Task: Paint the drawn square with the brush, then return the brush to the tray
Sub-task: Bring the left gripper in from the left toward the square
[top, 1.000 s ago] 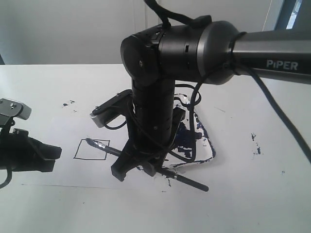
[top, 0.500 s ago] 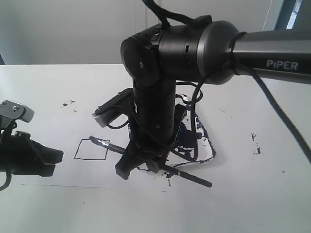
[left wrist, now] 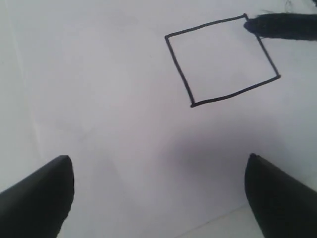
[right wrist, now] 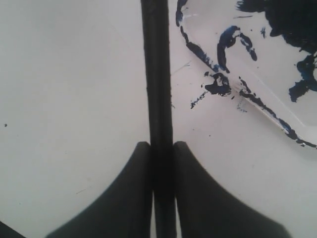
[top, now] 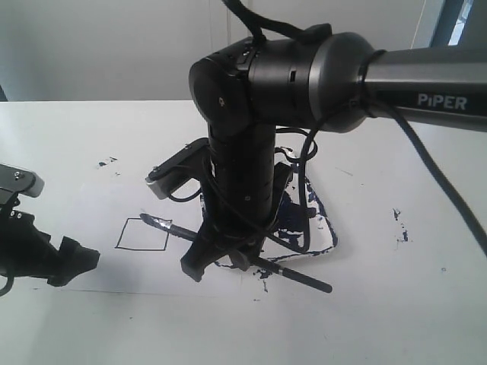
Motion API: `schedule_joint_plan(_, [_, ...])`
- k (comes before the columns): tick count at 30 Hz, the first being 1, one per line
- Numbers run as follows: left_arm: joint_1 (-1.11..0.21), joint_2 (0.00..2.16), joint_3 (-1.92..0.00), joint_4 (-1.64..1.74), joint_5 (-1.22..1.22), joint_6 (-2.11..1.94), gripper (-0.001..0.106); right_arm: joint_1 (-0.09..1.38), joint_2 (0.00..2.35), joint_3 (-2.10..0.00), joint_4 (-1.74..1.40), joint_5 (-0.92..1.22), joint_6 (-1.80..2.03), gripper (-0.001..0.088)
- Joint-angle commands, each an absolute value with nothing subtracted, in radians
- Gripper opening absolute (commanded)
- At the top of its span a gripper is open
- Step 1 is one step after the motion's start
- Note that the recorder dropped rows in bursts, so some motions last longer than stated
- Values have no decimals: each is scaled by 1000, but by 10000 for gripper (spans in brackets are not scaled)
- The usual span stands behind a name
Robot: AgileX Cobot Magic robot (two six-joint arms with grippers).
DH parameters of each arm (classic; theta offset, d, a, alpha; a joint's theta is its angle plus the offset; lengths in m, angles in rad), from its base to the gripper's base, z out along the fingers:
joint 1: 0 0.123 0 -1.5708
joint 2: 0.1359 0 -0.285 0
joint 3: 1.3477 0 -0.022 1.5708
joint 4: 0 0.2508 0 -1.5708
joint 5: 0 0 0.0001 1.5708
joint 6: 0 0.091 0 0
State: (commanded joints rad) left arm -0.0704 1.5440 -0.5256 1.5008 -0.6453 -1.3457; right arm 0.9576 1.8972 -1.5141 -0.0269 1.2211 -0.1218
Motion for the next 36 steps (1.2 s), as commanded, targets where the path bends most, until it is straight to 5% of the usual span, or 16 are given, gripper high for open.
schedule_joint_plan(8, [-70,1544,-546,1511,-815,-1229,947,958,1897,-1514,-27,1221,-128,0])
schedule_joint_plan(27, [-76,1630,-677,1744,-516,-1218,942,958,1907,-1521,-191,1221,-132,0])
schedule_joint_plan(36, [-225,1800,-729,1744,-259,-1311,942,958,1998,-1611,-220,1221,-175,0])
